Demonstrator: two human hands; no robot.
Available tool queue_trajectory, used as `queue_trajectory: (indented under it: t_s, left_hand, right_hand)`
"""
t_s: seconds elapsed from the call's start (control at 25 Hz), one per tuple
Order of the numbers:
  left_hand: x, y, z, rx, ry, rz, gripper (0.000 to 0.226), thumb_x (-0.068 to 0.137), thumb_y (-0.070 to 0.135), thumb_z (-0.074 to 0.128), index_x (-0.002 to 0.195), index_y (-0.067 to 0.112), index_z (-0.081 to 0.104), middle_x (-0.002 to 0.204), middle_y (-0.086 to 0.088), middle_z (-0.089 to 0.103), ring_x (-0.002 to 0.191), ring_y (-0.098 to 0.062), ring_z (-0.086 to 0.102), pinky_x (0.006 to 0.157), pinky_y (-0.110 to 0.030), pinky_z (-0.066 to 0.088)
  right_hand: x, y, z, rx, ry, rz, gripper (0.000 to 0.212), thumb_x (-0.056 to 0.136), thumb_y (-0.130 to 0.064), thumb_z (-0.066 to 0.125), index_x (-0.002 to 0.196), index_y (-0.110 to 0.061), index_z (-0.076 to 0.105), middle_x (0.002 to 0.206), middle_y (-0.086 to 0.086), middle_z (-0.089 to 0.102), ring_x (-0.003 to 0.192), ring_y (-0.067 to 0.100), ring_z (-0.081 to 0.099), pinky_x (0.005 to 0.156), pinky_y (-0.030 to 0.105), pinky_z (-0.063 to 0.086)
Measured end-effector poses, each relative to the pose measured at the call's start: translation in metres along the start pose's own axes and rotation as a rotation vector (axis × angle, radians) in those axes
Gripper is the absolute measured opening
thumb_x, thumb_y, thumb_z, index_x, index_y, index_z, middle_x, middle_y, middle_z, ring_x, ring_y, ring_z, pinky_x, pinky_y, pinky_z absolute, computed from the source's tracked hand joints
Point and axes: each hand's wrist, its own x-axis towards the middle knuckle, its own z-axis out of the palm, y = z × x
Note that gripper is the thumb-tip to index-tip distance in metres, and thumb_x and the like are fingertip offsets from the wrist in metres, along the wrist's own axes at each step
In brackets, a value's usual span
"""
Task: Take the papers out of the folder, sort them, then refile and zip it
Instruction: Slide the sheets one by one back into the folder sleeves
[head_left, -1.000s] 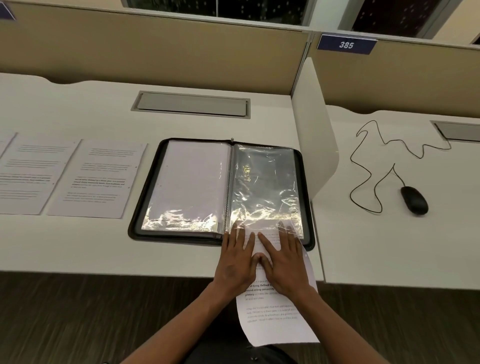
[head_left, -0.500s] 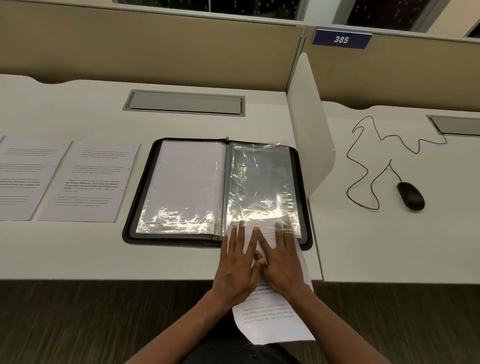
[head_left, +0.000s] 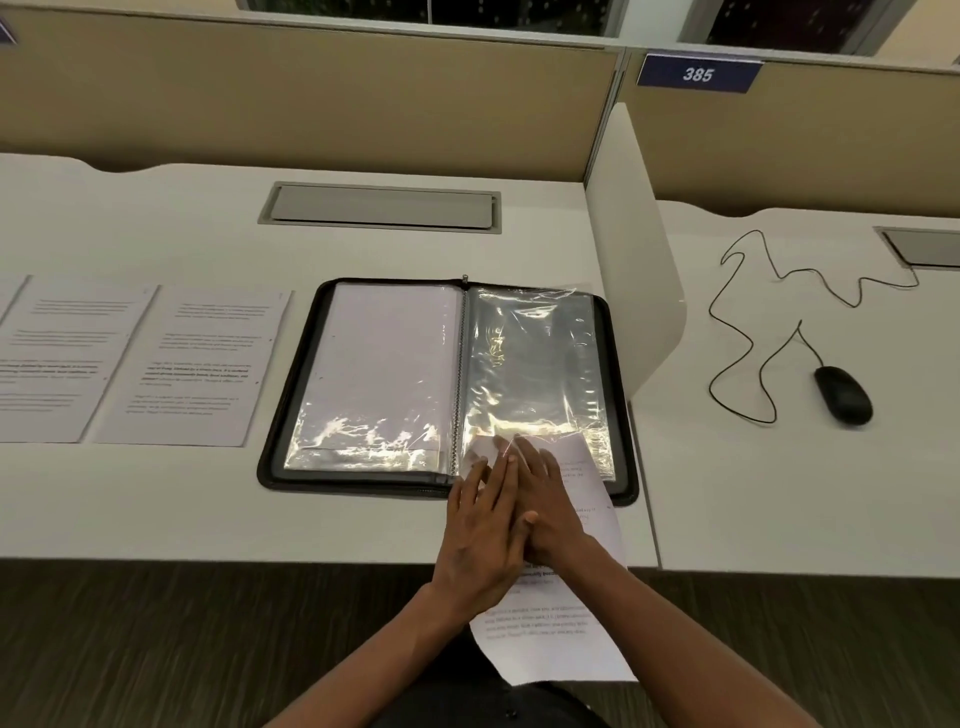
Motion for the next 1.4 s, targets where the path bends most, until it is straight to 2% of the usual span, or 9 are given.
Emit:
queue_trajectory:
  t_s: [0.08, 0.24, 0.48, 0.6, 0.72, 0.92, 1.08, 1.16, 1.4]
  left_hand:
    - [-0.001, -0.001, -0.003, -0.008, -0.002, 0.01, 0.063, 0.105, 0.047, 0.026, 0.159, 0.019, 0.013, 0.166, 0.002, 0.012, 0.152, -0.02, 0.009, 0.122, -0.048, 0.018]
    - [-0.002, -0.003, -0.005, 0.016, 0.0, 0.036, 0.064, 0.104, 0.051, 0.025, 0.158, 0.018, 0.019, 0.165, 0.003, 0.02, 0.146, -0.021, 0.022, 0.118, -0.043, 0.028]
    - [-0.003, -0.013, -0.005, 0.007, 0.007, 0.06, 0.064, 0.104, 0.05, 0.03, 0.159, 0.021, 0.015, 0.164, 0.004, 0.021, 0.146, -0.022, 0.023, 0.118, -0.045, 0.028]
    - [-0.003, -0.017, 0.0, 0.027, 0.011, 0.096, 0.062, 0.104, 0.049, 0.031, 0.158, 0.02, 0.022, 0.165, 0.005, 0.018, 0.147, -0.024, 0.022, 0.118, -0.045, 0.027]
    - [-0.001, -0.013, 0.003, 0.032, 0.011, 0.111, 0.061, 0.104, 0.049, 0.03, 0.156, 0.017, 0.029, 0.164, 0.003, 0.022, 0.149, -0.026, 0.019, 0.118, -0.049, 0.027]
    - [0.006, -0.01, 0.006, 0.075, -0.06, 0.151, 0.063, 0.105, 0.048, 0.027, 0.159, 0.018, 0.015, 0.167, 0.0, 0.008, 0.154, -0.024, -0.004, 0.123, -0.053, 0.011]
    - [0.007, -0.015, 0.012, 0.03, -0.088, 0.17, 0.065, 0.105, 0.052, 0.019, 0.159, 0.017, 0.011, 0.167, -0.003, 0.0, 0.154, -0.018, -0.005, 0.124, -0.042, 0.006]
    - [0.006, -0.019, 0.014, 0.014, -0.1, 0.157, 0.065, 0.104, 0.056, 0.019, 0.158, 0.021, 0.01, 0.166, -0.001, -0.001, 0.154, -0.014, -0.004, 0.126, -0.039, 0.006]
    - [0.009, -0.025, 0.012, 0.036, -0.101, 0.189, 0.066, 0.104, 0.056, 0.023, 0.158, 0.02, 0.016, 0.167, -0.001, 0.002, 0.154, -0.013, -0.004, 0.125, -0.038, 0.001]
  right_hand:
    - [0.006, -0.005, -0.012, -0.006, 0.011, 0.026, 0.066, 0.098, -0.054, 0.045, 0.154, -0.042, 0.011, 0.165, 0.009, 0.02, 0.151, 0.034, 0.02, 0.121, 0.056, 0.019]
    - [0.012, -0.015, -0.034, 0.107, -0.037, 0.093, 0.059, 0.096, -0.054, 0.02, 0.146, -0.054, -0.011, 0.165, 0.013, 0.018, 0.152, 0.034, 0.016, 0.124, 0.051, 0.006]
    - [0.012, -0.002, -0.021, 0.002, 0.063, 0.091, 0.055, 0.101, -0.045, 0.036, 0.153, -0.027, 0.036, 0.152, 0.007, 0.044, 0.144, 0.029, 0.037, 0.121, 0.04, 0.017]
    - [-0.003, 0.009, -0.009, -0.09, 0.125, 0.173, 0.064, 0.1, -0.054, 0.034, 0.156, -0.024, 0.03, 0.163, 0.01, 0.026, 0.154, 0.038, 0.008, 0.121, 0.06, 0.005]
    - [-0.005, 0.021, 0.0, -0.016, 0.066, 0.189, 0.069, 0.103, -0.059, 0.028, 0.16, -0.034, 0.0, 0.169, 0.007, -0.003, 0.154, 0.034, -0.012, 0.124, 0.057, -0.001]
    - [-0.005, 0.027, 0.008, 0.15, 0.079, 0.317, 0.073, 0.097, -0.064, 0.034, 0.159, -0.035, 0.007, 0.159, 0.011, 0.035, 0.146, 0.031, 0.035, 0.12, 0.045, 0.03]
    - [-0.018, 0.027, 0.008, 0.045, 0.179, 0.347, 0.071, 0.101, -0.065, 0.026, 0.161, -0.033, 0.003, 0.169, 0.008, -0.009, 0.154, 0.029, -0.015, 0.125, 0.048, -0.005]
    - [-0.012, 0.029, 0.005, 0.09, 0.188, 0.327, 0.068, 0.101, -0.063, 0.024, 0.16, -0.038, -0.001, 0.168, 0.005, -0.013, 0.153, 0.025, -0.02, 0.126, 0.046, -0.003]
    - [-0.004, 0.022, 0.005, 0.185, 0.316, 0.363, 0.063, 0.101, -0.052, 0.039, 0.157, -0.025, 0.029, 0.165, 0.012, 0.023, 0.153, 0.029, 0.017, 0.124, 0.045, 0.022]
